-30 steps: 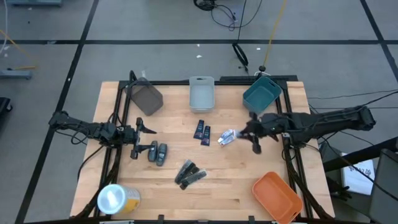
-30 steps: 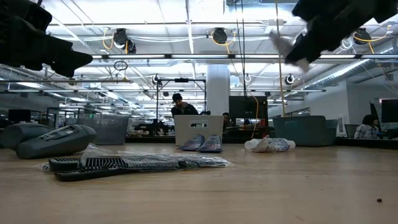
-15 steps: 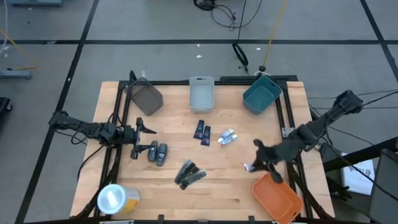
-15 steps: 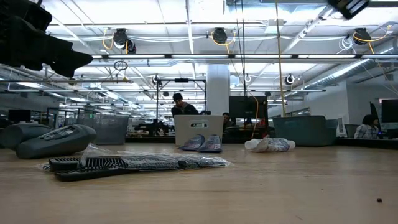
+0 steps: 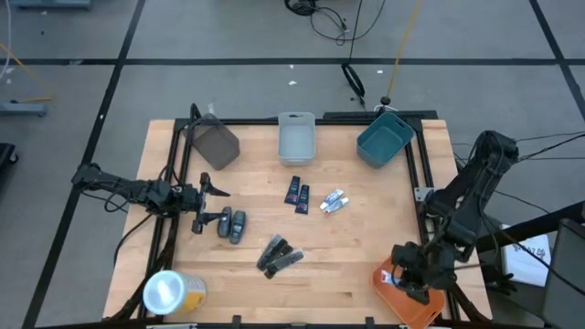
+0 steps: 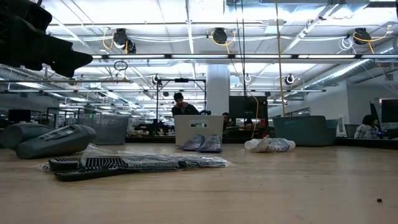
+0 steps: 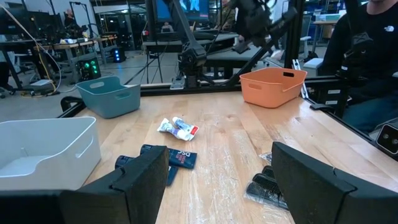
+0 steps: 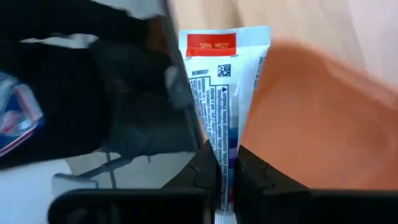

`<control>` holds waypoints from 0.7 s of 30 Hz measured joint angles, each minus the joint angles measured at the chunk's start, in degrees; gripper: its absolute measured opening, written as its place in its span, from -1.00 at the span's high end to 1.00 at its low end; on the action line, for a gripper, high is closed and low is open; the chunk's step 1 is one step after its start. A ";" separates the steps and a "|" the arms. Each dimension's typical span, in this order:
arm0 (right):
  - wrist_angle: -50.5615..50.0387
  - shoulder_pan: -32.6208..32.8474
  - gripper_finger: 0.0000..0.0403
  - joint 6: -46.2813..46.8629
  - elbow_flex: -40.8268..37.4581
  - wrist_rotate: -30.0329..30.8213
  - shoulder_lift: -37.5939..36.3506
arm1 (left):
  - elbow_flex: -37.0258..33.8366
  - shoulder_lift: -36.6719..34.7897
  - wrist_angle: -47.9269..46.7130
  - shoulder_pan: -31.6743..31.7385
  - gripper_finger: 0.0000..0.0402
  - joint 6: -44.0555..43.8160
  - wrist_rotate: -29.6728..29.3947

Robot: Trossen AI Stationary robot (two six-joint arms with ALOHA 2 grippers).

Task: Pick & Place Travel size toiletries
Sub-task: Put the bottom white toothpaste into the orange bin

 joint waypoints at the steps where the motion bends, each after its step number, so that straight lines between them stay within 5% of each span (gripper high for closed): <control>1: -0.74 0.56 0.93 2.30 -0.02 -0.79 0.77 | 0.02 0.00 0.00 0.00 -0.41 0.00 0.00; 7: -2.74 2.50 0.91 11.50 -0.02 -3.92 4.69 | 0.00 0.00 0.00 0.00 -0.41 0.00 0.00; 21: -3.24 2.37 0.77 16.49 -0.02 -5.75 6.90 | 0.01 0.00 0.00 0.00 -0.41 0.00 0.00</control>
